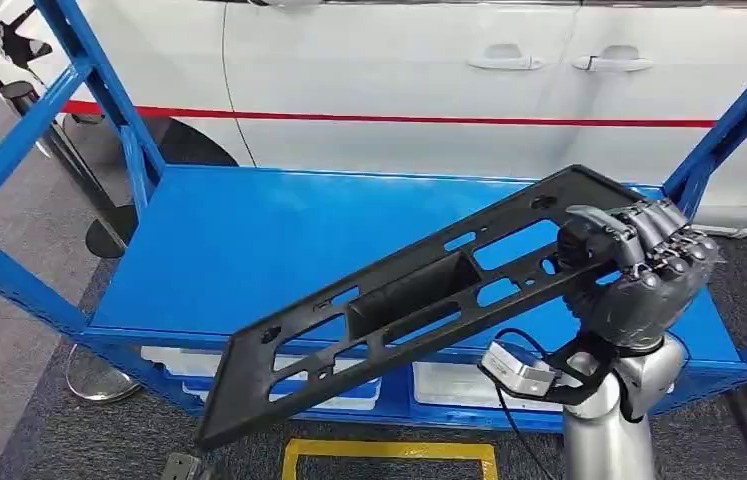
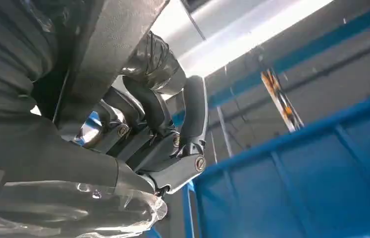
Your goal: Take the parts from the cabinet and place them on the table.
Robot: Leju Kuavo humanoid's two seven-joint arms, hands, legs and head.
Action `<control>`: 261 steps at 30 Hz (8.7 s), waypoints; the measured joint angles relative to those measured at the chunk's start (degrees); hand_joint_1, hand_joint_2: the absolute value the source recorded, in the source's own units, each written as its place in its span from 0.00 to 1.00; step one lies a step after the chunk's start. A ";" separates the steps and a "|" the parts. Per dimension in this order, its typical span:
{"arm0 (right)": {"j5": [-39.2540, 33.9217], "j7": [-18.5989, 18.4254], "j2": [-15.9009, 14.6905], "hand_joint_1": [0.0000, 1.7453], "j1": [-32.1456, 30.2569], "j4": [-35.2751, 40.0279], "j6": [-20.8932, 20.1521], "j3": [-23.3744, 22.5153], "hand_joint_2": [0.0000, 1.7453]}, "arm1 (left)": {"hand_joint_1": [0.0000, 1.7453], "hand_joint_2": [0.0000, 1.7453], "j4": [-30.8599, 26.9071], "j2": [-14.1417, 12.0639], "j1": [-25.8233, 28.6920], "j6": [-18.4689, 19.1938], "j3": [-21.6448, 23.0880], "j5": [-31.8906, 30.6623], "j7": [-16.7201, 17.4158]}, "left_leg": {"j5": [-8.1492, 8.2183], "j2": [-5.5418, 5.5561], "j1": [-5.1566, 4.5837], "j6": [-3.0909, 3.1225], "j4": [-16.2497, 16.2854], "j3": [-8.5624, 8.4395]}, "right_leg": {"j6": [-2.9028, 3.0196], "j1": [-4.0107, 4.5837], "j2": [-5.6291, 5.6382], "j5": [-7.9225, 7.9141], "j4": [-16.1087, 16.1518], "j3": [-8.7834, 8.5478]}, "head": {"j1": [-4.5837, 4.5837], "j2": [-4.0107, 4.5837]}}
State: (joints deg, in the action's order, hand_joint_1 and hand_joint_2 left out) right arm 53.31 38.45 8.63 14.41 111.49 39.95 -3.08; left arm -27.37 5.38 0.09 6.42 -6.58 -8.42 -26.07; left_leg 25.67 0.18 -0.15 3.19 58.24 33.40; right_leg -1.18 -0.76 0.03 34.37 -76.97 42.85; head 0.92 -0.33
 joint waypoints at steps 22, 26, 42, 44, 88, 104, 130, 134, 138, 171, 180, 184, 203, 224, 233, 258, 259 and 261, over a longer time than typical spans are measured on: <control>1.33 -8.44 -2.49 1.00 2.58 5.56 0.00 4.11 1.00 | 0.00 0.00 4.77 2.23 -2.24 -6.31 2.84 -5.40 0.44 | 0.92 0.19 0.05 -2.08 0.91 0.08 | 1.22 0.10 0.13 -8.12 16.99 -7.83 | 0.02 0.00; 1.18 -8.92 -2.84 1.00 2.51 5.73 0.00 4.13 1.00 | 0.00 0.00 4.85 2.34 -2.29 -6.49 2.99 -4.92 0.46 | -0.15 0.09 0.34 -0.63 -0.93 -0.81 | 0.01 0.06 0.03 -7.15 15.95 -7.62 | -0.04 0.00; -1.14 -12.88 -3.95 1.00 -4.41 7.28 -0.02 8.65 1.00 | 0.00 0.00 8.15 3.21 -4.04 -3.85 2.75 -4.32 7.67 | 4.10 0.13 0.08 -2.69 4.20 1.35 | 2.30 -0.15 -0.02 -9.05 16.47 -6.58 | 0.00 0.00; -1.79 -13.21 -4.22 1.00 -4.43 7.39 0.00 9.01 1.00 | 0.00 0.00 8.24 3.21 -4.51 -3.76 3.17 -4.52 8.04 | 9.23 0.13 0.41 -3.13 11.89 3.97 | 2.66 0.01 -0.29 -9.55 16.47 -5.91 | 0.00 0.00; -3.78 -11.85 -5.84 1.00 -5.85 7.46 0.04 10.08 1.00 | 0.00 0.00 9.12 3.47 -5.54 -3.12 3.63 -2.16 6.25 | 2.20 -0.82 -0.34 0.07 -2.96 -5.78 | 0.06 -0.21 -0.21 -9.63 15.32 -2.49 | 0.07 0.00; -3.82 -11.28 -5.81 1.00 -5.53 7.37 0.02 10.08 1.00 | 0.00 0.00 9.36 3.43 -5.04 -3.41 3.65 -1.75 5.97 | 2.60 -0.41 -0.02 -3.41 5.71 6.20 | 2.62 -0.33 -0.46 -6.27 17.75 -11.06 | 0.15 0.00; -2.80 -8.00 -5.49 1.00 -5.45 7.59 0.07 9.03 1.00 | 0.00 0.00 9.49 3.50 -6.11 -2.51 5.29 -0.61 5.86 | -1.96 -0.80 -0.51 -1.83 0.91 2.43 | 0.86 0.31 -0.02 -4.25 16.86 -12.47 | 0.09 0.00; -2.95 -7.70 -4.90 1.00 -5.63 7.74 0.07 8.28 1.00 | 0.00 0.00 9.55 3.45 -6.04 -2.40 5.79 -0.61 6.08 | 1.48 -0.59 -0.20 -3.23 3.25 4.12 | 2.77 0.01 -0.27 -5.82 17.16 -10.99 | 0.11 0.00; -3.15 -7.13 -4.33 1.00 -5.85 8.05 0.07 7.47 1.00 | 0.00 0.00 9.55 3.45 -6.11 -2.40 6.49 -0.63 6.18 | 10.10 -0.58 0.14 -3.76 17.49 7.09 | 3.28 0.31 -0.36 -7.77 16.66 -8.16 | 0.09 0.00; -3.10 -4.77 -2.58 1.00 -8.18 12.31 0.04 -1.05 1.00 | 0.00 0.00 9.75 2.88 -6.63 -1.96 10.80 0.00 7.63 | 3.56 -0.59 -0.27 -2.74 17.37 4.77 | 3.18 0.39 -0.46 -10.52 15.48 -3.44 | 0.09 0.00; -4.37 -3.04 -2.01 1.00 -8.47 13.01 0.07 -2.34 1.00 | 0.00 0.00 9.77 2.56 -7.05 -2.27 10.86 0.68 7.45 | 2.17 -0.96 -1.39 0.05 -4.85 -7.53 | 1.26 0.06 -0.32 -12.76 16.95 -1.24 | 0.04 0.00; -5.22 -2.21 -1.86 1.00 -8.55 13.27 0.07 -3.71 1.00 | 0.00 0.00 9.77 2.56 -7.09 -2.40 10.95 1.11 7.19 | -1.41 -1.29 -1.35 0.09 -4.20 -2.79 | 0.37 -0.20 -0.10 -2.28 1.92 0.51 | 0.00 0.00; -5.70 -1.82 -1.11 1.00 -8.13 13.47 -0.02 -6.16 1.00 | 0.00 0.00 9.93 2.40 -6.65 -2.40 11.91 1.99 7.02 | 1.52 -0.66 0.04 -3.11 11.92 0.97 | 2.15 -0.31 -0.43 -10.28 16.51 -3.84 | 0.13 0.00; -6.67 -10.34 -4.61 1.00 -7.40 13.12 -0.07 -5.62 1.00 | 0.00 0.00 9.95 2.32 -6.94 -3.04 12.81 3.83 6.51 | -4.30 -0.98 -0.93 -1.87 0.99 4.92 | 1.19 0.08 -0.16 -2.45 17.68 -14.53 | 0.09 0.00; -7.30 -10.43 -8.39 1.00 -8.26 12.94 -0.07 -3.61 1.00 | 0.00 0.00 9.97 2.27 -6.69 -3.08 13.16 4.09 6.38 | 3.22 -0.65 -0.12 -2.97 14.32 4.53 | 2.33 0.02 -0.53 -7.80 17.29 -7.58 | 0.13 0.00; -9.68 -7.37 -11.00 1.00 -12.20 15.91 -0.04 -3.41 1.00 | 0.00 0.00 9.97 2.47 -7.59 -3.82 14.34 3.06 6.86 | 5.41 -0.69 -0.28 -3.02 8.19 4.70 | 2.01 -0.86 0.54 -5.19 16.25 -10.03 | 0.11 0.00; -9.73 -7.30 -11.02 1.00 -12.38 16.05 -0.04 -3.41 1.00 | 0.00 0.00 9.97 2.47 -7.68 -3.91 14.45 3.06 6.86 | 7.97 -0.70 -0.06 -3.29 12.77 6.35 | 2.03 -0.80 0.85 -5.53 16.23 -9.54 | 0.13 0.00; -9.79 -7.20 -11.02 1.00 -12.81 16.11 -0.04 -3.41 1.00 | 0.00 0.00 9.97 2.47 -7.67 -3.98 14.62 3.06 6.86 | 9.98 -0.69 0.24 -3.47 18.90 8.23 | 1.97 -0.73 1.59 -6.17 16.20 -8.66 | 0.13 0.00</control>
State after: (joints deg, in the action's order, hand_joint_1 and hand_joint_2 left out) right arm 43.52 31.26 -2.38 1.60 127.60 39.91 -6.49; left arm -17.40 7.85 -7.58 2.45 8.04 -5.35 -19.21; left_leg 35.65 -0.51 0.08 -0.28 77.15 41.62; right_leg 0.79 -1.49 1.61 28.20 -60.77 34.19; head 1.05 -0.33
